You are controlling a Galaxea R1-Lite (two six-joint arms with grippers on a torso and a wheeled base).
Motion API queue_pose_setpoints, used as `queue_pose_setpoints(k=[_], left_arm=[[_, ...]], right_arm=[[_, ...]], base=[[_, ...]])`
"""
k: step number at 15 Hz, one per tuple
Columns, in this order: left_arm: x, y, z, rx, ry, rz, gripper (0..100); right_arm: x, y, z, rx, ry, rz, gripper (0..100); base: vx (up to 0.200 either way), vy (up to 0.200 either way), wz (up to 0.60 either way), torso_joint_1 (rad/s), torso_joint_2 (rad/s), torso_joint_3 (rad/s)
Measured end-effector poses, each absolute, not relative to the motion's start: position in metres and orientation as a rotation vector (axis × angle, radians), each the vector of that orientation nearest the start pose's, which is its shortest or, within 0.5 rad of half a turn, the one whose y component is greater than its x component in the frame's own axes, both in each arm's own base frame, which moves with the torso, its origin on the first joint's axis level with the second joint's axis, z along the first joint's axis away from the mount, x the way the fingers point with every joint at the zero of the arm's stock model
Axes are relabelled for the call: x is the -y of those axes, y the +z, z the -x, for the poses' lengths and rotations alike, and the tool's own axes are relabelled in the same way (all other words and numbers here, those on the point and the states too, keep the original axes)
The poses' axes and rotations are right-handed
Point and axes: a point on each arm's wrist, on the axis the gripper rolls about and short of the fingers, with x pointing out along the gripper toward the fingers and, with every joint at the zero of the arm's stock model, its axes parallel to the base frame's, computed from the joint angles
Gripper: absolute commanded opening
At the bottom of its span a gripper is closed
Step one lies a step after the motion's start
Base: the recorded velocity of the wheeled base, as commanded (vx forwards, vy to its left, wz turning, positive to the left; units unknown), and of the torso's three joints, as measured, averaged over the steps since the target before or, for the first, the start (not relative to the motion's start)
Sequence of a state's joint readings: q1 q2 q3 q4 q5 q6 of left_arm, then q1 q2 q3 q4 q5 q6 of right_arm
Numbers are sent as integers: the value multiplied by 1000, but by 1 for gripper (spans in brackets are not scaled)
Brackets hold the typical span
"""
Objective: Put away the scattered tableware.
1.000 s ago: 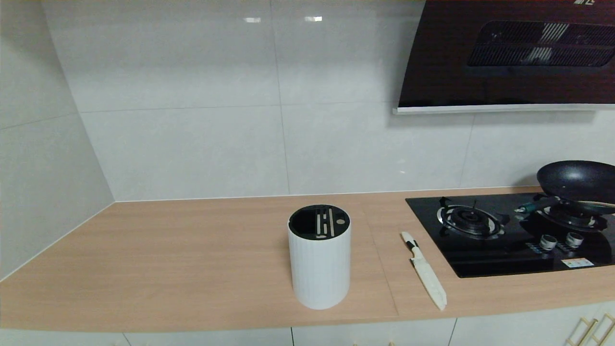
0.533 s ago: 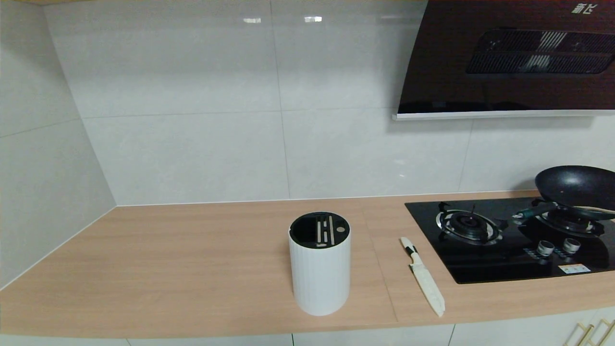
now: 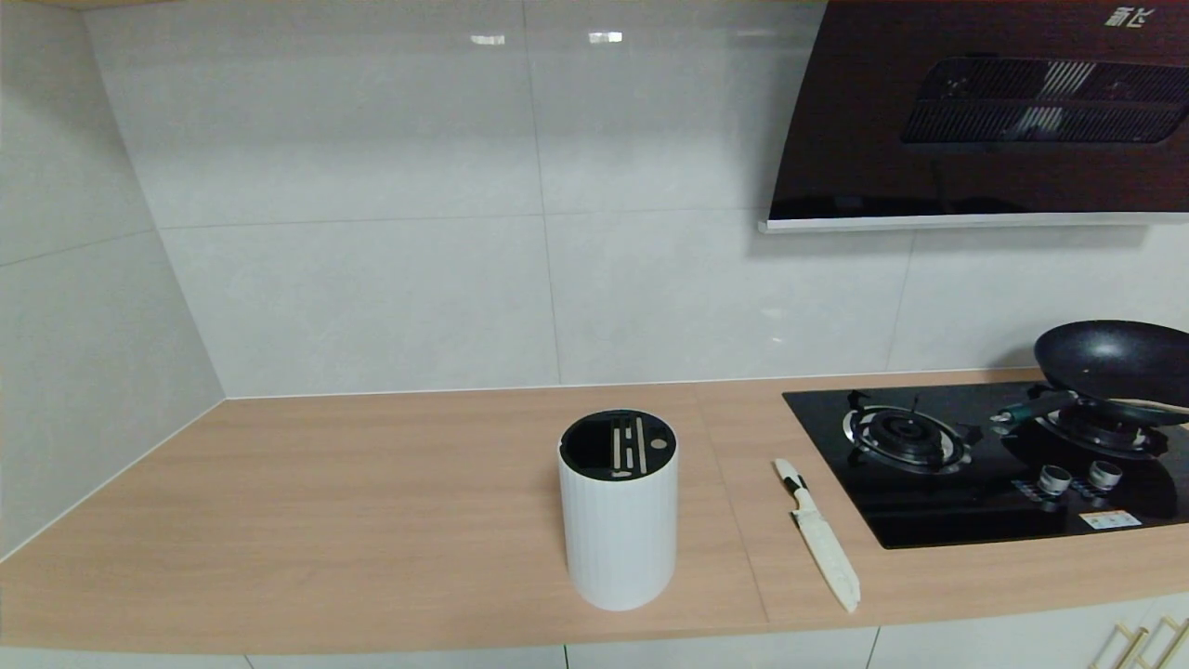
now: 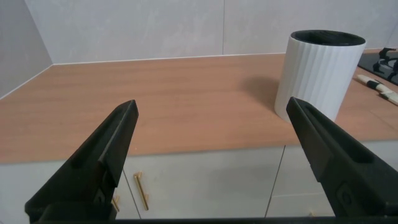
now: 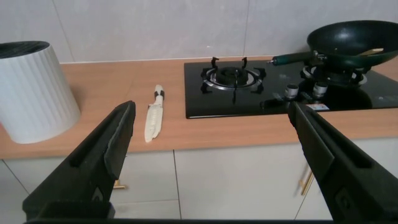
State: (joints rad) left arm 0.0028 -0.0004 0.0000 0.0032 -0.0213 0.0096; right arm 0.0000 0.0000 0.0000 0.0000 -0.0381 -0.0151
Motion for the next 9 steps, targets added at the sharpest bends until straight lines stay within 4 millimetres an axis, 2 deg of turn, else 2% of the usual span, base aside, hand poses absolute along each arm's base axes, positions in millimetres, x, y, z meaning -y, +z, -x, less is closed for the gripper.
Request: queue_pose_setpoints(k=[4,6,9], left_arm=[[1,75,23,-3,-19,-10,100],[1,75,23,-3,-19,-9,100],[1,75,23,-3,-19,-9,100]], right_arm=[[1,78,23,14,-34,14,100],[-1,100,29,93,53,11,100],[-2,117,28,69,92,10,100]], base=[[0,0,0,0,0,0],[0,0,0,0,0,0],[0,0,0,0,0,0]])
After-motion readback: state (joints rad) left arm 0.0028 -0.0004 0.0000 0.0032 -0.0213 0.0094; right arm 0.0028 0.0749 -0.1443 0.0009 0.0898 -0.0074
